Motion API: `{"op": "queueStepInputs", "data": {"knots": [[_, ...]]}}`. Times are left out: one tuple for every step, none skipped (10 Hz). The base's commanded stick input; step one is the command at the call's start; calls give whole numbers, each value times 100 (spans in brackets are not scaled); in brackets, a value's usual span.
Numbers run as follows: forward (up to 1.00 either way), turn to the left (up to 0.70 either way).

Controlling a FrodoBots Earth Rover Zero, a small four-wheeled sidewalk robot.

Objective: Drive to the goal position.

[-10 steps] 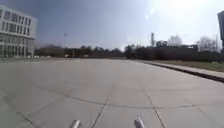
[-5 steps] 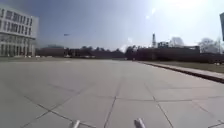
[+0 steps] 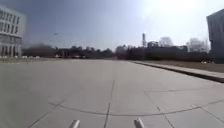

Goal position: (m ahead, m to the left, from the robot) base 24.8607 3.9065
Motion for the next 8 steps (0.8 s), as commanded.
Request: {"op": "queueStepInputs", "data": {"knots": [[100,-37],[100,-20],[100,0],[100,0],[100,0],[100,0],[100,0],[100,0]]}}
